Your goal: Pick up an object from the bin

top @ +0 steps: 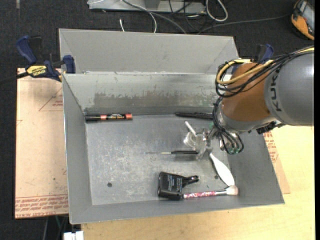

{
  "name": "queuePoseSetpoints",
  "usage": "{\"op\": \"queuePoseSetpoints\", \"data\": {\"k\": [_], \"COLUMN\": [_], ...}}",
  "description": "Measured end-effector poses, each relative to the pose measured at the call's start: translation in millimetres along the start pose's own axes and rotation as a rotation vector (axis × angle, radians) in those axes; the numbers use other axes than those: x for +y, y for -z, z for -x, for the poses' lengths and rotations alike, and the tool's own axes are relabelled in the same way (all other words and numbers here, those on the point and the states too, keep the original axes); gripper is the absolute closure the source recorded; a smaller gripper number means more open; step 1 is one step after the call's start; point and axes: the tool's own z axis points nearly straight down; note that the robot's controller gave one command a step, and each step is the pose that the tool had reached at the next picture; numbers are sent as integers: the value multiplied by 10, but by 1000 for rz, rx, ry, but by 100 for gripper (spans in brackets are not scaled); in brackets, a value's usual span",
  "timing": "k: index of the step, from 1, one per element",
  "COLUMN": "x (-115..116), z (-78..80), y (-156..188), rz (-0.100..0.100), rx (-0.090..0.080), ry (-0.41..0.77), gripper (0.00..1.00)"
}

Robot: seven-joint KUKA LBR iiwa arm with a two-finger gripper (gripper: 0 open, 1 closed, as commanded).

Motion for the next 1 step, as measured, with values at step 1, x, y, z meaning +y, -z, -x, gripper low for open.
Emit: {"op": "queuePoseSetpoints", "data": {"k": [1], "x": [5], "z": [6], "y": [371], "rz": [0], "rx": [-2], "ry": [1], "gripper": [100]}}
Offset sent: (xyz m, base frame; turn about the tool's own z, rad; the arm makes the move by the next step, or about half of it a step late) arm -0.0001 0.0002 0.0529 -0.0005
